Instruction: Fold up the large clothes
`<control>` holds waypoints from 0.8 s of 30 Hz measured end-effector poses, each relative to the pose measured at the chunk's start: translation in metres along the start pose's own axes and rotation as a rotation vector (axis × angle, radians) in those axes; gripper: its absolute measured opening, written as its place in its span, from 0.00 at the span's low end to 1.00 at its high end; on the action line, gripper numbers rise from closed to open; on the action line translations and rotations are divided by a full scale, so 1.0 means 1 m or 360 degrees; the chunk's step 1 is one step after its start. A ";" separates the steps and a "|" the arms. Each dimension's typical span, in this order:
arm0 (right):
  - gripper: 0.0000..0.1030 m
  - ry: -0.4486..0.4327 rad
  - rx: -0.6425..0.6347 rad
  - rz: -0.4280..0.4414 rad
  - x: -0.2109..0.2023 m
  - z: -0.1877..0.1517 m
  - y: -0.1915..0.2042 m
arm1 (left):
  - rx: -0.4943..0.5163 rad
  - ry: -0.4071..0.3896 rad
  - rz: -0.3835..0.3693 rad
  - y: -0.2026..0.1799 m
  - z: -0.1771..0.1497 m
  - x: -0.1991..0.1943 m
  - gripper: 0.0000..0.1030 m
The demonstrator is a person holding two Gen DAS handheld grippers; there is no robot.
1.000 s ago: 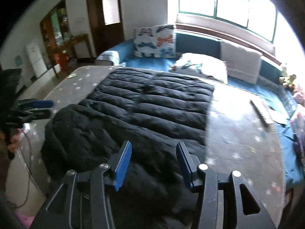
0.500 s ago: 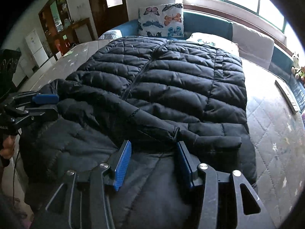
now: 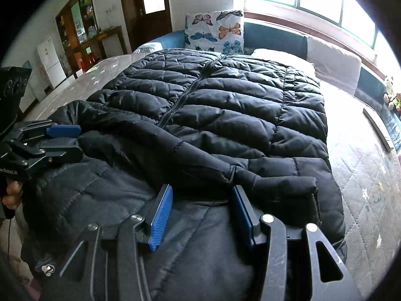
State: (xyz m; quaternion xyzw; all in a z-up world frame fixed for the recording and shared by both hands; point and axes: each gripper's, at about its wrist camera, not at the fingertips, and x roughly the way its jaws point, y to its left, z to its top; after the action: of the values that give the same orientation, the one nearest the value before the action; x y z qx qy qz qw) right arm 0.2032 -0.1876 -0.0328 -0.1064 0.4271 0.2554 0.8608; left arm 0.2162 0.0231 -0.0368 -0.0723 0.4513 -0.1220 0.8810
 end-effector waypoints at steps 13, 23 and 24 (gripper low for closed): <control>0.52 -0.0024 -0.0033 -0.0034 -0.004 -0.003 0.002 | 0.0048 -0.0024 0.0049 -0.004 -0.004 0.001 0.74; 0.52 -0.0078 -0.0149 -0.0077 -0.044 0.013 0.039 | 0.0072 -0.0028 0.0073 -0.006 -0.006 0.002 0.76; 0.52 -0.0085 -0.0160 -0.0031 -0.047 0.014 0.045 | 0.0072 -0.0028 0.0075 -0.006 -0.007 0.002 0.76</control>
State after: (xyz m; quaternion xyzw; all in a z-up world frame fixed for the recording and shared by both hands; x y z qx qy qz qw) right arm 0.1651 -0.1602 0.0150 -0.1467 0.3894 0.2708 0.8680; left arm 0.2110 0.0163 -0.0406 -0.0428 0.4423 -0.1109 0.8890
